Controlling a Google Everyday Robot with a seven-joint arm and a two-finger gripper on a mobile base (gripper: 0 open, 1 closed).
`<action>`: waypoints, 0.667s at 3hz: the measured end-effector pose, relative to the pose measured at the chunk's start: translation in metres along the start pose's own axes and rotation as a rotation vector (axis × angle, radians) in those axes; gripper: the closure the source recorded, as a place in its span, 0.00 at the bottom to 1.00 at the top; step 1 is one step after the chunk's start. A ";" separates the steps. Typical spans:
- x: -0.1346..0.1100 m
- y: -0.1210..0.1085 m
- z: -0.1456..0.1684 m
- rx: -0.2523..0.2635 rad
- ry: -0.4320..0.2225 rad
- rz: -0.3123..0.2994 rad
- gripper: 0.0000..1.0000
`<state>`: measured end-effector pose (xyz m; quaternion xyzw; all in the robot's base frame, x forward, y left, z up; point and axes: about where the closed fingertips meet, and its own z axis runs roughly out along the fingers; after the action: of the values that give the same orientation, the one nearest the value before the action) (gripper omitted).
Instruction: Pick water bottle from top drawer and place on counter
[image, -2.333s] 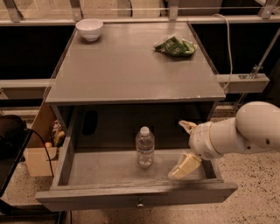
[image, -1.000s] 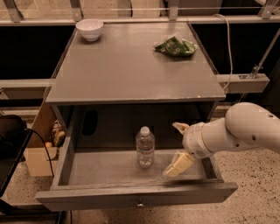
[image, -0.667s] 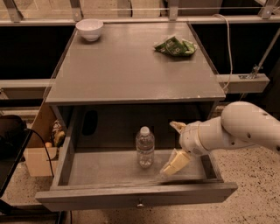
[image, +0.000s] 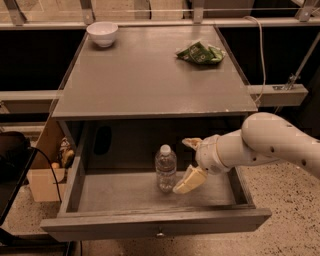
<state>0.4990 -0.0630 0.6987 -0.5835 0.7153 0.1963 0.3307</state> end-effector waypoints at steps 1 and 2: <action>-0.009 0.000 0.008 -0.010 -0.013 -0.014 0.27; -0.016 0.003 0.016 -0.025 -0.025 -0.025 0.25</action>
Offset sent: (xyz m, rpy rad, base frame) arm 0.0039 0.0353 -0.0015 0.0350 -0.0059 0.0574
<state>0.5016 -0.0399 0.6984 -0.5940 0.7011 0.2084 0.3348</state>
